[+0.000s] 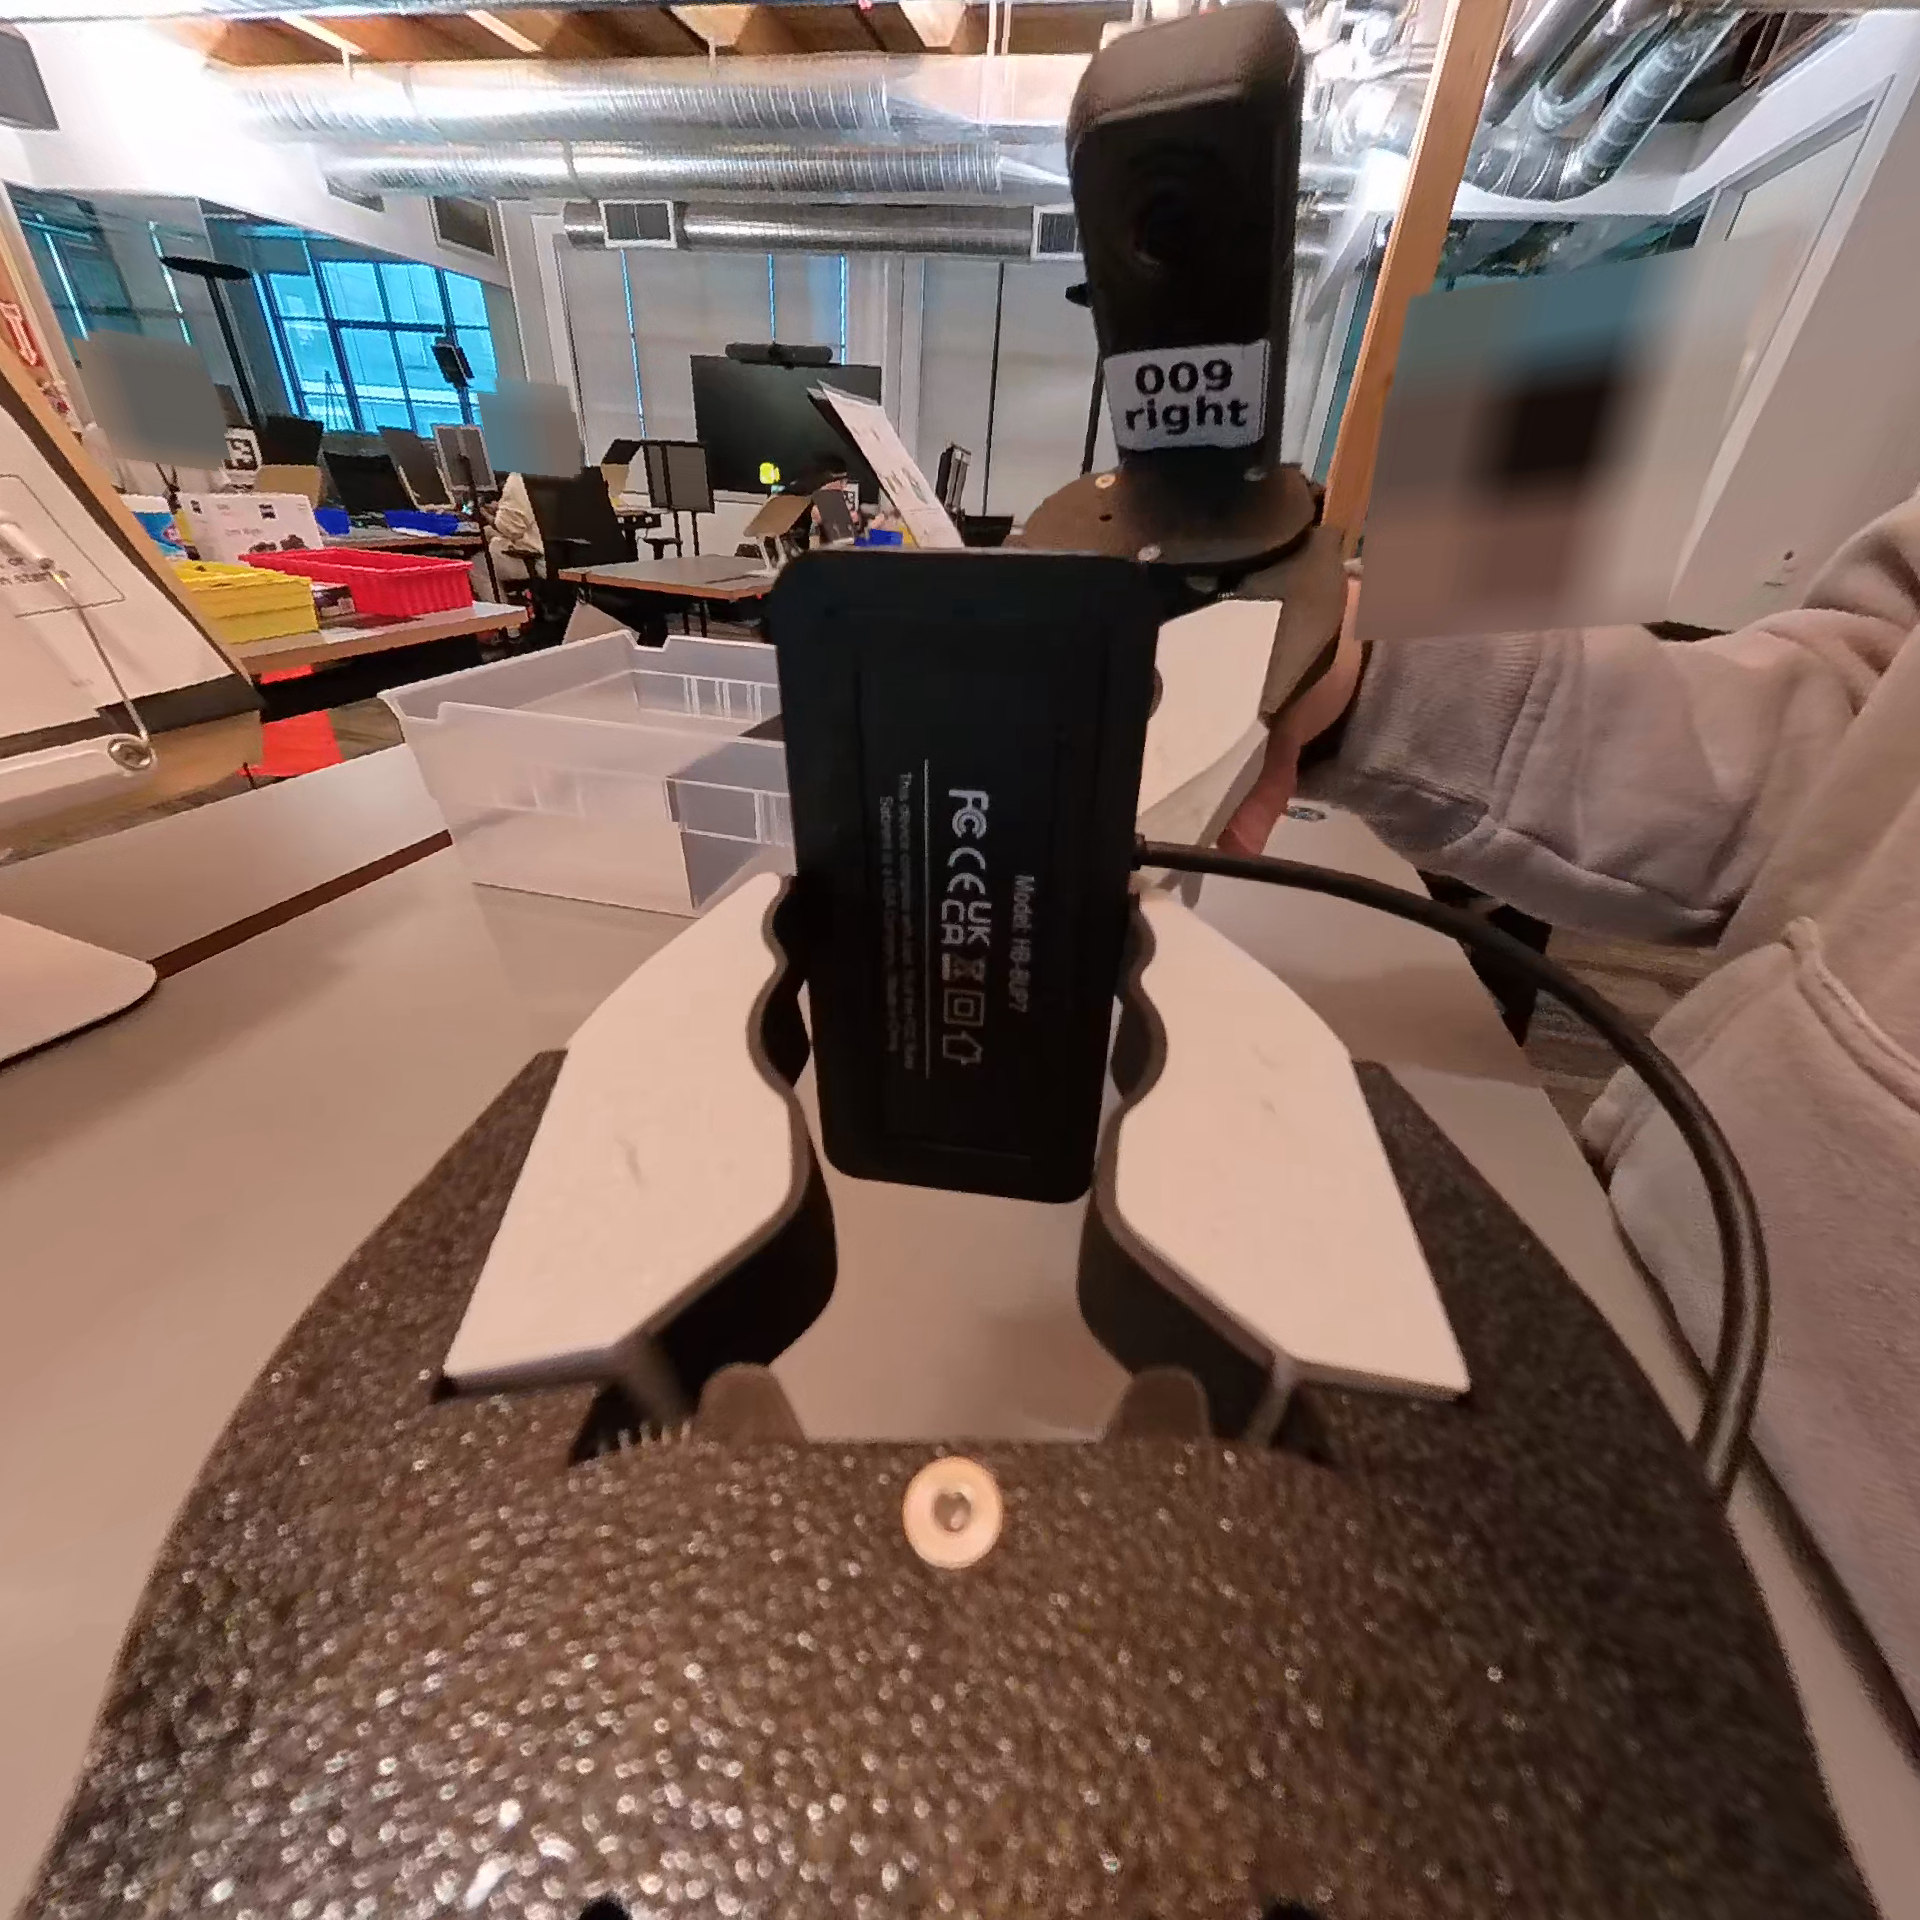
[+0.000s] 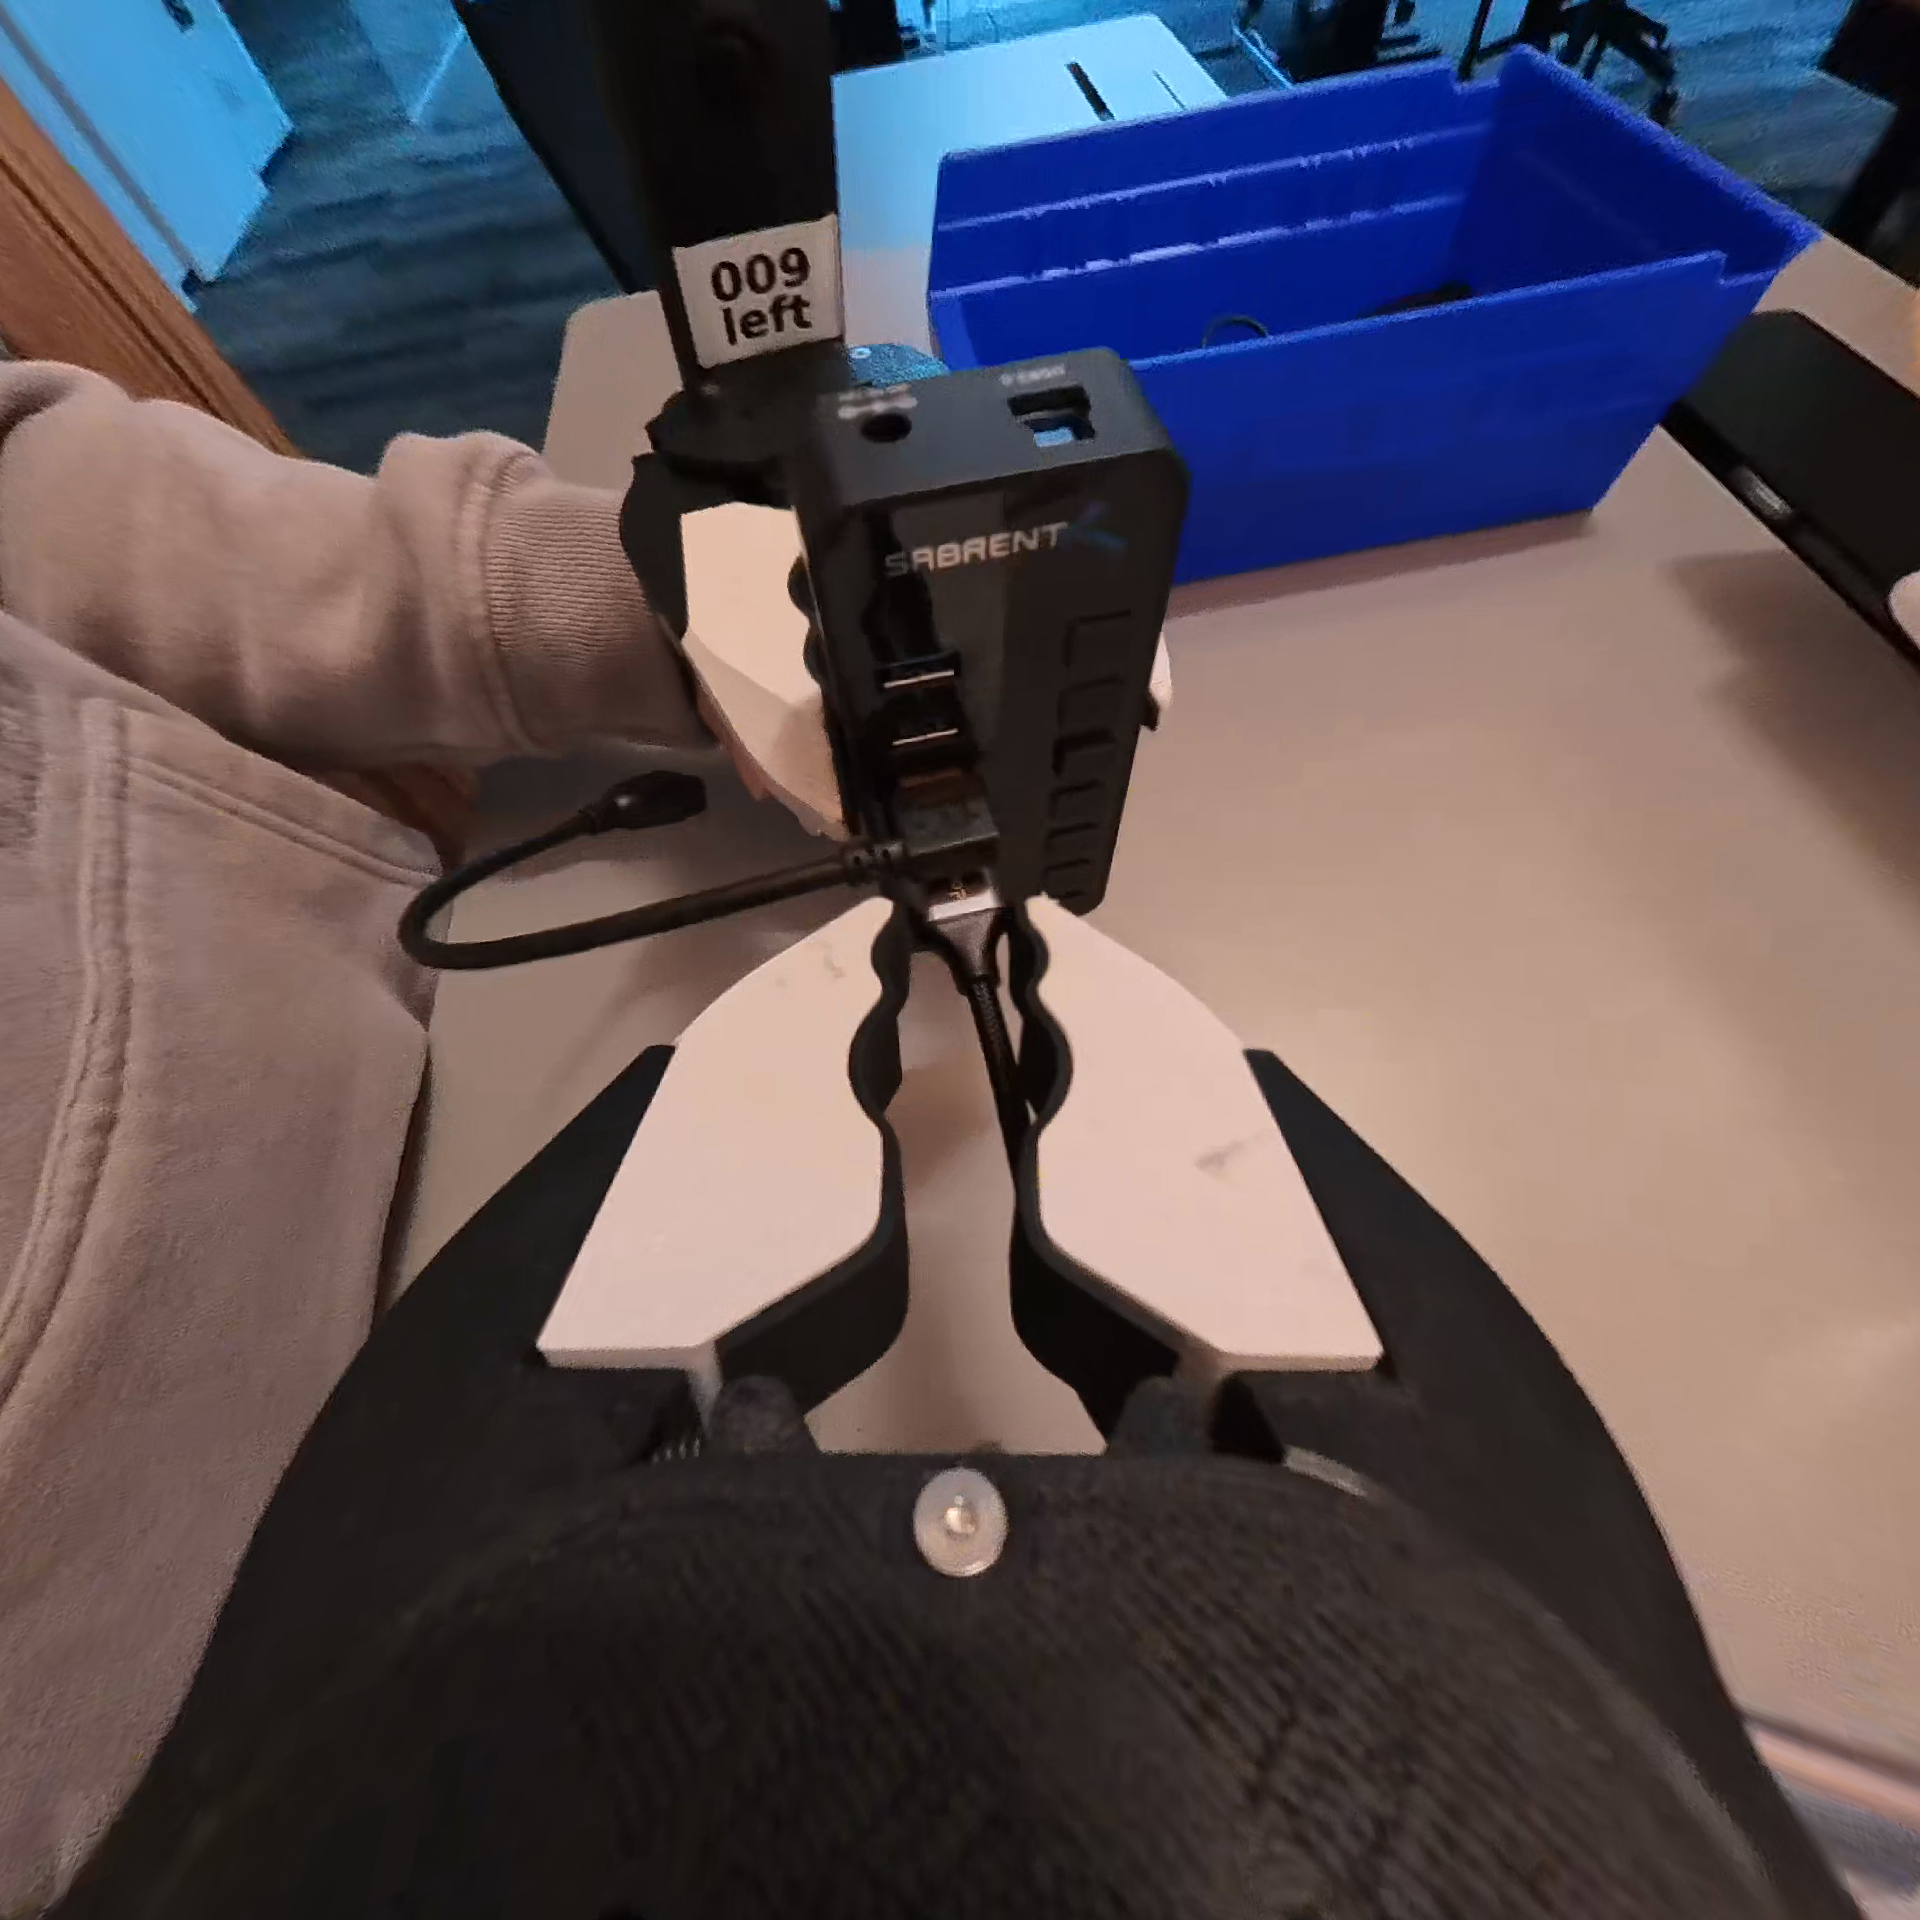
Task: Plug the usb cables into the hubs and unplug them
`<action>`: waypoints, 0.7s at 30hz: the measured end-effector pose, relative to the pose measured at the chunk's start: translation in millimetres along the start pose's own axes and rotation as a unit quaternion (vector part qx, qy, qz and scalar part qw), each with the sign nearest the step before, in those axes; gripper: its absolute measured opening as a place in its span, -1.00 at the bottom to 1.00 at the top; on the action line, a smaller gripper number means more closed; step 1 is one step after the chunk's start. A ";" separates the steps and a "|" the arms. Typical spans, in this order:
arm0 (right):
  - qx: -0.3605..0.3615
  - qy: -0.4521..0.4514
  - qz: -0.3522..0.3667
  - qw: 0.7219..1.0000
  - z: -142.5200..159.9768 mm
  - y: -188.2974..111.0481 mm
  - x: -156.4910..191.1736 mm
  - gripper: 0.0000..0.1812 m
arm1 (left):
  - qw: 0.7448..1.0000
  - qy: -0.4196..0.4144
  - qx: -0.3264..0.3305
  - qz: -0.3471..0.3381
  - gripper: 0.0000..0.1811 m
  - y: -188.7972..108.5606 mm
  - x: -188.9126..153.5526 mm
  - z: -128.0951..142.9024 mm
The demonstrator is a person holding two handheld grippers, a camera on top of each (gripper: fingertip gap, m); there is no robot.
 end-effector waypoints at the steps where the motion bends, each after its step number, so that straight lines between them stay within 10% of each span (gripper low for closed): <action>1: -0.002 -0.003 -0.003 1.000 -0.1 -0.2 0.7 -0.80 | 1.000 0.002 0.003 0.000 -0.38 0.0 -0.5 0.7; 21: -0.025 -0.122 -0.032 0.992 -5.3 -15.5 13.3 -0.81 | 0.997 -0.024 0.053 0.040 -0.34 8.8 -17.6 6.9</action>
Point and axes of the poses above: each gripper's, where its closed fingertips meet, y out along the fingers, z out of its underside, x = y × z across the jaws, the point moved 1 cm from there along -y, back along the fingers, and after that the axes turned 13 degrees about -y, right-handed, at the moved point
